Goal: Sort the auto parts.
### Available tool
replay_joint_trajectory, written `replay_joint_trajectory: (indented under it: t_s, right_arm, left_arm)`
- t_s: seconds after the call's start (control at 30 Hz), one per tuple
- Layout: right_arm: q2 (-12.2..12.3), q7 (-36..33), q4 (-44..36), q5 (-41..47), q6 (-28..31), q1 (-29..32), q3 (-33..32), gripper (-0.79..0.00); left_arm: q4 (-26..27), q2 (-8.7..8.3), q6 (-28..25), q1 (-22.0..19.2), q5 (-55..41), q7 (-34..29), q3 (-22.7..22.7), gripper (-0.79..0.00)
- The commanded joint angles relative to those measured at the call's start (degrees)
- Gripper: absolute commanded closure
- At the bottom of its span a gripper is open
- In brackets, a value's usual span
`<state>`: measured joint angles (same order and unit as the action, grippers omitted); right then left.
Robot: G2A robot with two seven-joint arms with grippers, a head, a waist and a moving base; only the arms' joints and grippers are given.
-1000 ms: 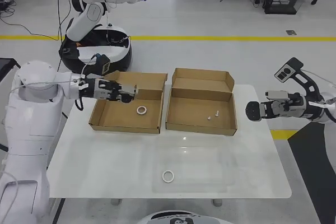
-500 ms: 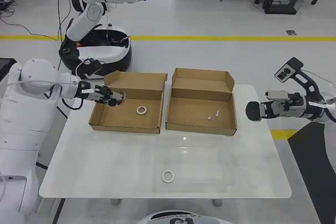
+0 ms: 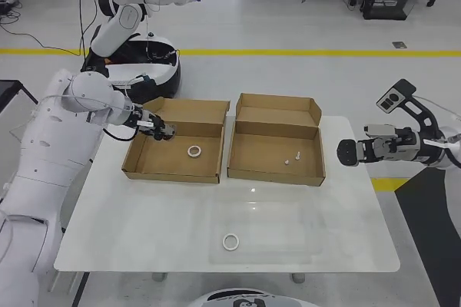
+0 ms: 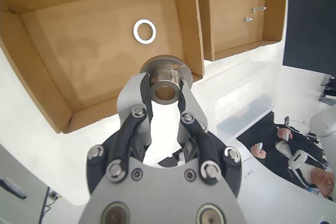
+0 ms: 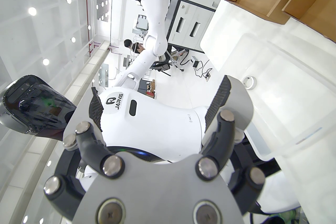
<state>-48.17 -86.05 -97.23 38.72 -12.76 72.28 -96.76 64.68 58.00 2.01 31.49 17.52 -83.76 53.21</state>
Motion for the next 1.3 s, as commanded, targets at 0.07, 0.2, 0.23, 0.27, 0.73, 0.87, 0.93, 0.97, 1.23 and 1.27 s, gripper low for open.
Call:
replay_joint_trajectory:
  t_s: [0.07, 0.2, 0.23, 0.27, 0.73, 0.87, 0.93, 0.97, 1.23, 1.27]
  right_arm:
    - [0.0, 0.0, 0.0, 0.0, 0.0, 0.0, 0.0, -0.785]
    - [0.0, 0.0, 0.0, 0.0, 0.0, 0.0, 0.0, -0.785]
    - [0.0, 0.0, 0.0, 0.0, 0.0, 0.0, 0.0, -0.785]
    - [0.0, 0.0, 0.0, 0.0, 0.0, 0.0, 0.0, -0.785]
    - [0.0, 0.0, 0.0, 0.0, 0.0, 0.0, 0.0, -0.785]
    - [0.0, 0.0, 0.0, 0.0, 0.0, 0.0, 0.0, -0.785]
    - [0.0, 0.0, 0.0, 0.0, 0.0, 0.0, 0.0, -0.785]
    - [0.0, 0.0, 0.0, 0.0, 0.0, 0.0, 0.0, -0.785]
    - [0.0, 0.0, 0.0, 0.0, 0.0, 0.0, 0.0, -0.785]
    - [0.0, 0.0, 0.0, 0.0, 0.0, 0.0, 0.0, -0.785]
  left_arm:
    - [-3.5, 1.33, -1.21, -1.65, 1.3, 1.03, -3.84, 0.0]
    - [-6.3, 2.53, -2.63, -2.25, 1.27, 2.05, -6.6, 0.0]
    - [-6.88, 2.79, -3.12, -2.29, 1.22, 2.08, -7.23, 0.0]
    - [-7.36, 3.02, -3.59, -2.42, 2.03, 2.16, -8.03, 0.0]
    - [-13.69, 6.63, -7.07, -3.15, 5.69, 5.97, -15.33, 0.0]
    - [-15.26, 7.65, -7.5, -3.66, 7.58, 8.23, -16.94, 0.0]
    - [-16.02, 8.16, -7.7, -3.91, 8.77, 9.39, -17.76, 0.0]
    - [-16.44, 8.42, -7.7, -4.04, 9.26, 10.06, -18.11, 0.0]
    - [-20.49, 10.48, -8.61, -4.48, 13.11, 12.97, -21.09, 0.0]
    - [-21.11, 10.72, -8.77, -4.54, 13.24, 13.27, -21.28, 0.0]
